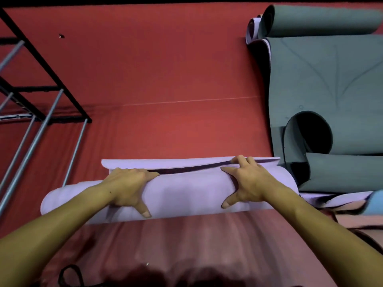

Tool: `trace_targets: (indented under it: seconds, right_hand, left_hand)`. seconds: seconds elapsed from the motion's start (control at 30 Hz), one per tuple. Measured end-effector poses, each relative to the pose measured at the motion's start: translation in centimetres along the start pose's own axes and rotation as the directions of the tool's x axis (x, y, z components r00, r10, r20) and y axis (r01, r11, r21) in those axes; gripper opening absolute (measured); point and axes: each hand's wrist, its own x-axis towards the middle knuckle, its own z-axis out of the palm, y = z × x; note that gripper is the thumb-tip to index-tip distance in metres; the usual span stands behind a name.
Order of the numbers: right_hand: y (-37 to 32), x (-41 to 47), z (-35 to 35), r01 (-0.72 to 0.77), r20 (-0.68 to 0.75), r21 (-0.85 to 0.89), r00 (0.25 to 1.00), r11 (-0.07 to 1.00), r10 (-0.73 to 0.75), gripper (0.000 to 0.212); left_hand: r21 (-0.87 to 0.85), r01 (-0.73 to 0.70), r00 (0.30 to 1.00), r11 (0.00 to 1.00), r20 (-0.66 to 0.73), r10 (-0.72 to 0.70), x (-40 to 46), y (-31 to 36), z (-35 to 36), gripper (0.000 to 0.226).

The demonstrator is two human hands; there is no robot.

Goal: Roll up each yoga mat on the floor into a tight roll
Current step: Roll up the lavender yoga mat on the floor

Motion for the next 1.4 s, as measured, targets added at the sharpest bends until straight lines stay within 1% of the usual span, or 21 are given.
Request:
trace_targets:
  seconds: [0.07, 0.17, 0.27, 0.3, 0.37, 0.43, 0.47, 0.53, 0.6, 0.67, 0.73, 0.77, 0.83, 0.9, 1.0, 1.1, 1.17, 1.23, 1.27, 1.33, 1.4]
  right_hand:
    - [0.5, 0.2, 0.1, -0.03, -0.071, 0.007, 0.997, 1.0, 0.031, 0.12]
    - [0.8, 0.3, 0.5, -0.092, -0.236, 0.109, 0.965, 0.99, 0.116, 0.106]
    - [0.5, 0.7, 1.5, -0.197, -0.371, 0.107, 0.901, 0.975, 0.223, 0.099]
    - [0.2, 0.8, 2.0, -0.244, -0.435, 0.121, 0.858, 0.962, 0.272, 0.094]
    - [-0.9, 1.2, 3.2, -0.318, -0.566, 0.156, 0.747, 0.935, 0.349, 0.078]
    - [-2.1, 1.2, 3.7, -0.361, -0.658, 0.19, 0.644, 0.913, 0.391, 0.061]
    - [-2.6, 1.0, 4.1, -0.359, -0.678, 0.219, 0.612, 0.907, 0.407, 0.054]
    - [-3.5, 0.2, 4.7, -0.333, -0.669, 0.316, 0.586, 0.888, 0.458, 0.051]
    - [-3.8, -1.1, 5.7, -0.29, -0.563, 0.503, 0.605, 0.814, 0.563, 0.052]
    - [-3.9, -2.3, 6.3, -0.268, -0.327, 0.747, 0.648, 0.608, 0.688, 0.052]
    - [-3.3, -2.2, 7.6, -0.297, -0.079, 0.871, 0.701, 0.391, 0.709, 0.063]
    - [-3.1, -1.7, 8.3, -0.3, -0.003, 0.9, 0.722, 0.316, 0.692, 0.071]
    - [-2.8, -0.2, 9.5, -0.206, 0.051, 0.965, 0.758, 0.164, 0.65, 0.09]
    - [-2.7, 1.4, 10.5, -0.108, 0.09, 0.994, 0.78, -0.009, 0.619, 0.097]
    - [-4.0, 2.6, 10.0, 0.02, 0.103, 0.981, 0.791, -0.195, 0.603, 0.101]
    - [-5.9, 2.9, 8.1, 0.218, 0.093, 0.889, 0.776, -0.404, 0.623, 0.098]
    - [-6.7, 2.9, 5.5, 0.295, 0.119, 0.801, 0.774, -0.521, 0.622, 0.097]
    - [-7.0, 2.5, 1.5, 0.366, 0.093, 0.749, 0.768, -0.552, 0.634, 0.101]
    - [-7.0, 2.3, -1.1, 0.405, 0.055, 0.741, 0.759, -0.536, 0.649, 0.102]
    - [-6.9, 1.5, -7.1, 0.484, -0.065, 0.749, 0.733, -0.453, 0.677, 0.099]
    - [-6.9, -0.2, -13.8, 0.568, -0.226, 0.758, 0.691, -0.322, 0.686, 0.097]
  left_hand:
    - [0.058, 0.015, 0.998, 0.998, -0.069, -0.011, 0.2, 0.0, -0.8, 0.103]
    - [0.21, 0.052, 0.975, 0.976, -0.224, -0.003, 0.4, 0.4, -1.4, 0.086]
    - [0.247, 0.007, 0.974, 0.969, -0.22, 0.049, 0.8, 1.6, -1.6, 0.069]
    - [0.218, 0.021, 0.974, 0.976, -0.226, 0.03, 0.9, 2.0, -1.5, 0.074]
    - [0.196, 0.076, 0.97, 0.978, -0.24, -0.027, 1.6, 2.8, -0.9, 0.103]
    - [0.31, 0.125, 0.952, 0.943, -0.303, -0.027, 2.8, 3.2, -0.1, 0.12]
    - [0.338, 0.151, 0.949, 0.929, -0.312, -0.04, 3.3, 3.4, 0.0, 0.124]
    - [0.313, 0.172, 0.957, 0.934, -0.279, -0.082, 4.2, 3.4, -0.2, 0.131]
    - [0.215, 0.141, 0.979, 0.966, -0.174, -0.104, 5.1, 2.7, -0.9, 0.138]
    - [0.089, 0.117, 0.989, 0.989, -0.101, -0.108, 6.0, 1.7, -1.4, 0.146]
    - [0.003, 0.119, 0.991, 0.993, -0.069, -0.119, 6.8, 1.1, -1.8, 0.155]
    - [-0.021, 0.125, 0.99, 0.992, -0.059, -0.126, 7.2, 1.0, -2.1, 0.158]
    - [-0.035, 0.127, 0.989, 0.991, -0.073, -0.129, 7.7, 1.1, -2.8, 0.155]
    - [-0.026, 0.115, 0.986, 0.993, -0.119, -0.117, 7.9, 0.9, -3.0, 0.145]
    - [-0.026, 0.094, 0.97, 0.995, -0.223, -0.098, 7.4, 0.6, -1.8, 0.131]
    - [-0.079, 0.082, 0.932, 0.993, -0.347, -0.105, 6.0, 0.6, -0.7, 0.128]
    - [-0.133, 0.068, 0.898, 0.989, -0.424, -0.119, 4.7, 0.8, -1.0, 0.126]
    - [-0.199, 0.073, 0.843, 0.977, -0.512, -0.168, 3.0, 1.3, -2.2, 0.126]
    - [-0.238, 0.073, 0.807, 0.969, -0.557, -0.198, 2.2, 1.8, -3.1, 0.127]
    - [-0.35, 0.042, 0.729, 0.936, -0.63, -0.268, 0.3, 3.1, -5.3, 0.127]
    - [-0.481, -0.025, 0.682, 0.876, -0.649, -0.337, -1.9, 4.1, -8.4, 0.125]
